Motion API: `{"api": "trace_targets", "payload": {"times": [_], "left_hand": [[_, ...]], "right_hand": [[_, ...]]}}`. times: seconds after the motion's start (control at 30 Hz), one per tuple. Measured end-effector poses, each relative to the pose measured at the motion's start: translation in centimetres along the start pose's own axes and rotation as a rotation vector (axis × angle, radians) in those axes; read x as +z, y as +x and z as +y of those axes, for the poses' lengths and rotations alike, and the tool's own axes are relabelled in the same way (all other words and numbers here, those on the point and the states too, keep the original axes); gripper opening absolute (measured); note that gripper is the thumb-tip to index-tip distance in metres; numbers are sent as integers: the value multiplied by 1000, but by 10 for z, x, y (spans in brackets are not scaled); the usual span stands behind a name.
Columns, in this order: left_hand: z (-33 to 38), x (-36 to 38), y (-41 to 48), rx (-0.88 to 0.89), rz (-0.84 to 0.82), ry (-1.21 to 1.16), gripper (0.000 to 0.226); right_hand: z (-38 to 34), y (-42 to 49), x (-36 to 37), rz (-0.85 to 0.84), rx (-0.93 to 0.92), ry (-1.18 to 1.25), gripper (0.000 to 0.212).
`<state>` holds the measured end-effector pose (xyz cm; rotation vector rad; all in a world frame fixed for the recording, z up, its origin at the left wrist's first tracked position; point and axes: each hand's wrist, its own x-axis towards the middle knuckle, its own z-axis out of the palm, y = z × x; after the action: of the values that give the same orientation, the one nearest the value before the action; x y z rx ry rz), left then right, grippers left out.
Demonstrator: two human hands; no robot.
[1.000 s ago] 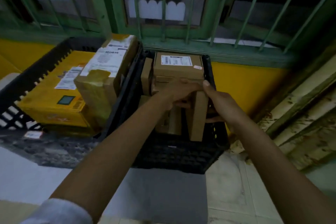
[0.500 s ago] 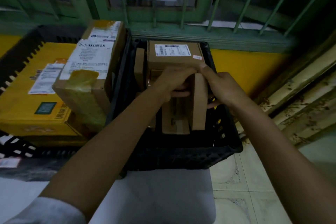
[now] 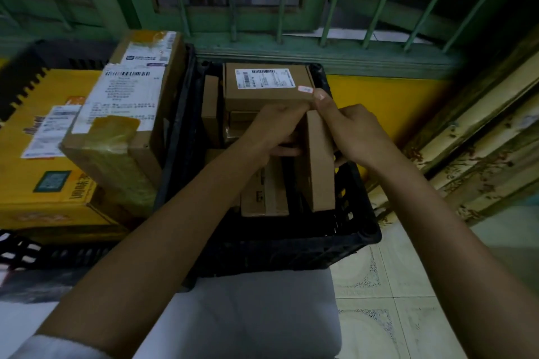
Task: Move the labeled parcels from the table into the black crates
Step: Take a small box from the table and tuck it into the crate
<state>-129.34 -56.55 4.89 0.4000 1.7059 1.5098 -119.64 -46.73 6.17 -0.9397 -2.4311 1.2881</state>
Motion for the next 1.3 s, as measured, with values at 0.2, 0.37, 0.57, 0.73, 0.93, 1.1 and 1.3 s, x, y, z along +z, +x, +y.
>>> {"api": "trace_targets", "payload": {"times": [0.2,0.37,0.57,0.73,0.93,1.1,1.3], "left_hand": [[-3,-7,-1,35,24,55,41],[-9,-3,7,57,-9,45,43],[-39,-12,35,43,-5,240,13],[-110,-14,59,184,-332,1128,24],[-126,-29,79,366,-438,1537,32],[-120,-36,76,442,-500,1638,36],[-112,-36,72,517,-430,1661,31]], "right_hand": [[-2,4,7,-19,-34,-36,67],[2,5,1,-37,-46,-78,62],[12,5,-11,8,-51,-340,33],[19,-5,-6,186,-76,-394,36],[24,-16,20,308,-139,-273,41],[37,-25,32,348,-100,-319,34],[32,-9,34,290,-62,-336,32]]}}
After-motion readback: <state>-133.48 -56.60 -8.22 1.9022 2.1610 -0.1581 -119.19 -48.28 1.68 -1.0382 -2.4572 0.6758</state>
